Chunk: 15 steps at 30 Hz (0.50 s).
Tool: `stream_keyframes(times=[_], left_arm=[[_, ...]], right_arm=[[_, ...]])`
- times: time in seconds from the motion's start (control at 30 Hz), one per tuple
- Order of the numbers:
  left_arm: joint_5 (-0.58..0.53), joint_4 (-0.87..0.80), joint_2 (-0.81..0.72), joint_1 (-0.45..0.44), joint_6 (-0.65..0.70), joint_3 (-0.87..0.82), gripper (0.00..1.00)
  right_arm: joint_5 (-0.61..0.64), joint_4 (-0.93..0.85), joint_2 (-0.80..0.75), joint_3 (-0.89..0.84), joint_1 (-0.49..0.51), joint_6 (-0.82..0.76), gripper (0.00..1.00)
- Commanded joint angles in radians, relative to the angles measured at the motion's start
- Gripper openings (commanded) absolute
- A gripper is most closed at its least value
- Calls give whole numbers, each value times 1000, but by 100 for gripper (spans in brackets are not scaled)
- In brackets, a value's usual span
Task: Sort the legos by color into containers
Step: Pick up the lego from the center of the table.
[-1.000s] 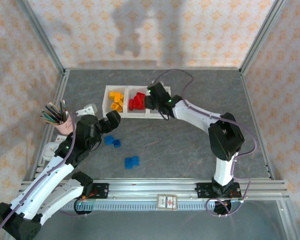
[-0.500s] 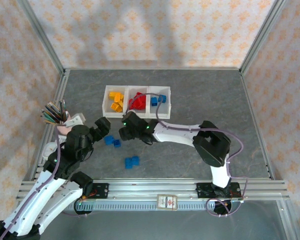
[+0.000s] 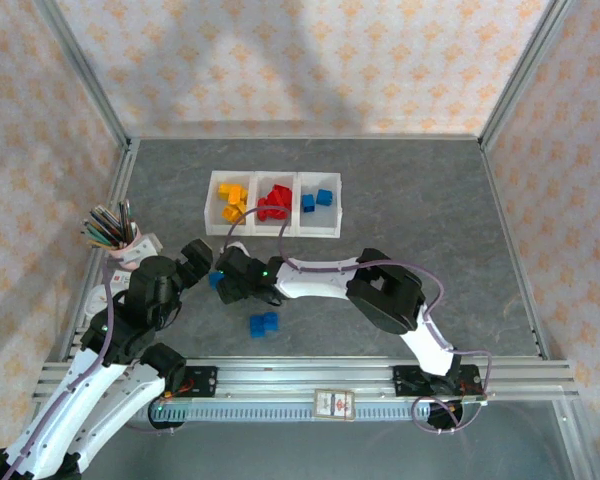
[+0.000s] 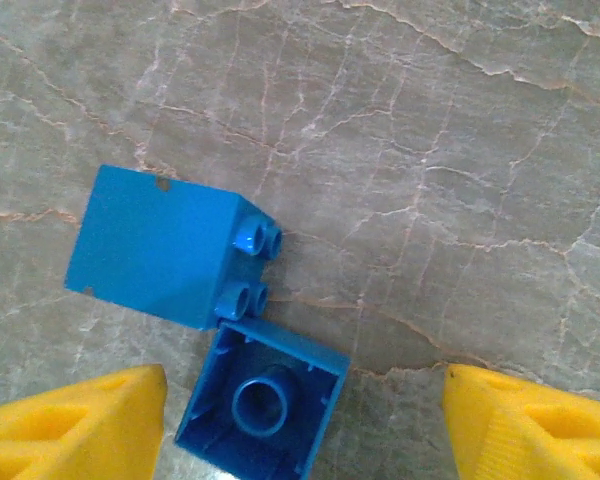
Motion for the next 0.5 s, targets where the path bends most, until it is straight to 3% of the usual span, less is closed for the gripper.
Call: stream_keyframes(times=[0.0,0.47], left_arm=[[-41,-42,-16,8,-9,17,100],[-43,-21,1,8,4,11,100]], right_arm=[[52,-26,43,51,0,4,69],[87,-74,65,82,1,-5,43]])
